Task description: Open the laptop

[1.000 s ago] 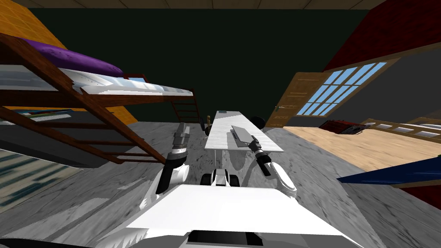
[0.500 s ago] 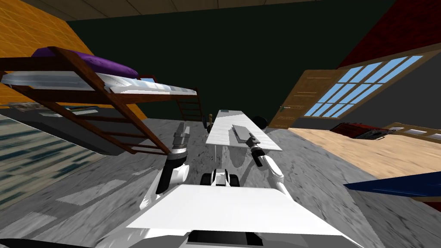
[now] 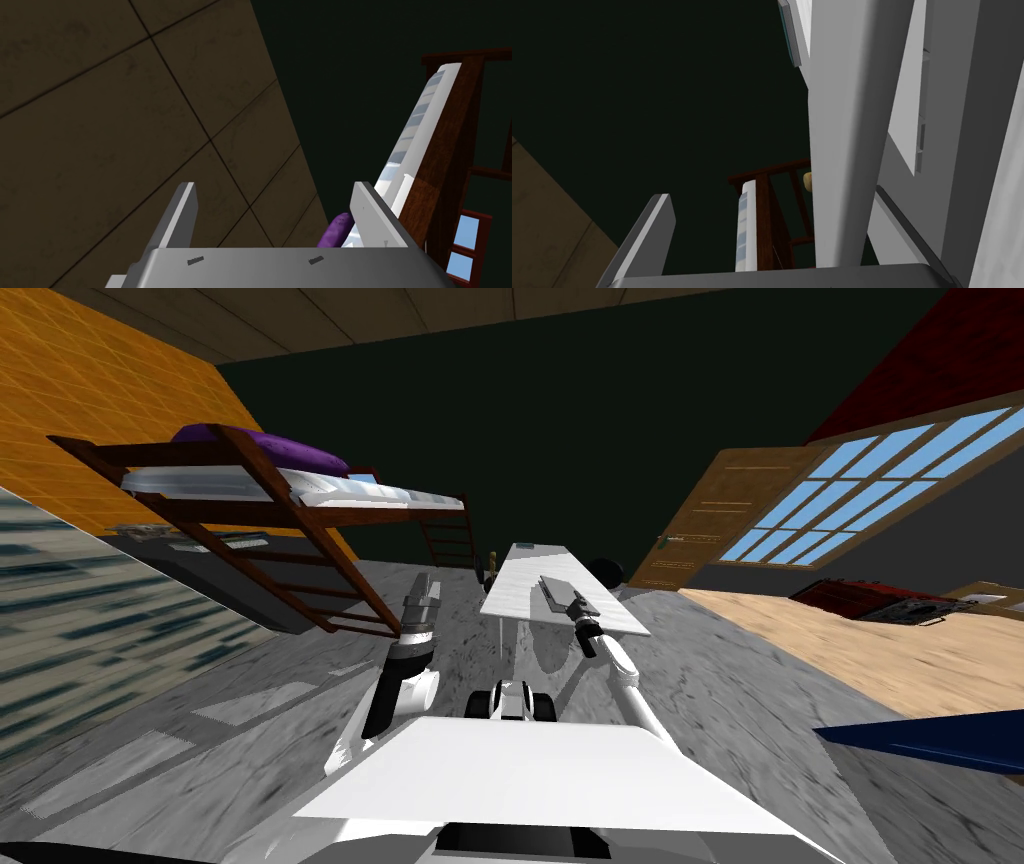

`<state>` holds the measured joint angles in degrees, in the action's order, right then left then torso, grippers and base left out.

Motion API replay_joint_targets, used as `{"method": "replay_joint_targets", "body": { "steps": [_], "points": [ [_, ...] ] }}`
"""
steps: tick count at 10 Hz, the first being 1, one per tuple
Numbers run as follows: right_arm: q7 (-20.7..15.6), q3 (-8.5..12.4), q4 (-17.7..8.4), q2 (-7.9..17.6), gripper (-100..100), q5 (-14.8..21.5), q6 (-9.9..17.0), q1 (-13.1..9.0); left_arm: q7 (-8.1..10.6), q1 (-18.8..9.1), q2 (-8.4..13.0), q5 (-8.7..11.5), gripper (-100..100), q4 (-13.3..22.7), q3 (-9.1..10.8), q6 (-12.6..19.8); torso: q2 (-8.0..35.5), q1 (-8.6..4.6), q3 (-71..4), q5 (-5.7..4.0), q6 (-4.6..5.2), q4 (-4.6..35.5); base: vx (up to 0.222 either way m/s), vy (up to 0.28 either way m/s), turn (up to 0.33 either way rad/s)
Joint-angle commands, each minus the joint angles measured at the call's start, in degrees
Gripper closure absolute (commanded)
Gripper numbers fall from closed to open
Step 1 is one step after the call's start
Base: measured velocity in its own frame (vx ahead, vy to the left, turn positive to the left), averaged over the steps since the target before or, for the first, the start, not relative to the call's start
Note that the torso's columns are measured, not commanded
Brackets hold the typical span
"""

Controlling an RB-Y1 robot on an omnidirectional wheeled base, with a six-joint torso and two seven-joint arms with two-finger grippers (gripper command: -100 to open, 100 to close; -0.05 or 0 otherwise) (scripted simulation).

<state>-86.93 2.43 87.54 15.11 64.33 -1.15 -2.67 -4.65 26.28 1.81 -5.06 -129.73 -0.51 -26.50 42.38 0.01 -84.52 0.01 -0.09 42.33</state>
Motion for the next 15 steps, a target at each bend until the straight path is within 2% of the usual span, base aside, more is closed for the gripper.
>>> {"method": "replay_joint_targets", "body": {
  "steps": [1,2,4,5,6,7,8,10,11,12,13,15],
  "points": [
    [-0.2,-1.1,-1.7,0.2,-100,-0.3,3.0,-3.9,0.00,0.0,0.0,0.0,0,0.0,0.00,0.0,-0.1,-0.06,0.0,-0.06,0.05,-0.1,-0.073,-0.036,-0.011],
    [-0.5,-3.0,-5.0,0.7,-100,-0.7,5.0,-6.2,0.00,0.0,0.0,0.0,0,0.0,0.00,0.0,-0.2,0.08,-0.1,0.02,0.12,-0.1,-0.138,-0.053,0.182],
    [-0.5,-3.0,-5.5,0.7,-100,-0.7,7.2,-8.8,0.00,0.0,0.0,0.0,0,0.0,0.00,0.0,0.0,-0.01,0.0,0.00,0.11,0.0,-0.106,-0.047,0.056],
    [-0.9,-4.9,-7.5,1.1,-100,-1.2,10.1,-10.6,0.00,0.0,0.0,0.0,0,0.0,0.00,0.0,-0.2,0.03,-0.1,0.02,0.15,0.0,-0.141,-0.062,0.174],
    [-0.9,-4.9,-9.1,1.1,-100,-1.2,11.3,-12.1,0.00,0.0,0.0,0.0,0,0.0,0.00,0.0,0.0,-0.03,0.0,0.00,0.07,0.0,-0.145,-0.069,0.113],
    [-0.9,-4.9,-9.2,1.1,-100,-1.2,11.3,-13.7,0.00,0.0,0.0,0.0,0,0.0,0.00,0.0,0.0,-0.06,0.0,-0.01,0.12,0.0,-0.061,-0.037,-0.001],
    [-1.2,-6.8,-12.0,1.6,-100,-1.7,13.8,-15.6,0.00,0.0,0.0,0.0,0,0.0,0.01,0.0,-0.2,0.05,-0.1,0.05,0.13,0.0,-0.110,-0.049,0.229],
    [-1.2,-6.8,-13.0,1.6,-100,-1.7,15.4,-18.6,0.00,0.0,0.0,0.0,0,0.0,0.01,0.0,0.0,-0.03,0.0,0.00,0.13,0.0,-0.099,-0.050,0.037],
    [-1.5,-8.6,-16.1,2.0,-100,-2.2,17.7,-20.8,0.00,0.0,0.0,0.0,0,0.0,0.01,0.0,-0.1,0.04,0.0,0.05,0.15,0.1,-0.119,-0.058,0.188],
    [-1.5,-8.6,-16.7,2.0,-100,-2.2,19.0,-22.5,0.00,0.0,0.0,0.0,0,0.0,0.00,0.0,0.1,0.00,0.0,0.02,0.06,0.0,-0.148,-0.073,0.128],
    [-1.5,-8.6,-16.7,2.0,-100,-2.2,19.6,-23.5,0.00,0.0,0.0,0.0,0,0.0,0.01,0.0,0.1,-0.05,0.1,-0.01,0.11,0.0,-0.089,-0.034,-0.013],
    [-0.7,-8.2,-17.5,1.5,-100,-0.8,19.0,-23.5,0.00,0.0,0.0,0.0,0,0.0,0.00,0.0,-0.2,0.15,-0.1,0.08,0.10,0.0,-0.016,-0.001,-0.018]
  ]
}}
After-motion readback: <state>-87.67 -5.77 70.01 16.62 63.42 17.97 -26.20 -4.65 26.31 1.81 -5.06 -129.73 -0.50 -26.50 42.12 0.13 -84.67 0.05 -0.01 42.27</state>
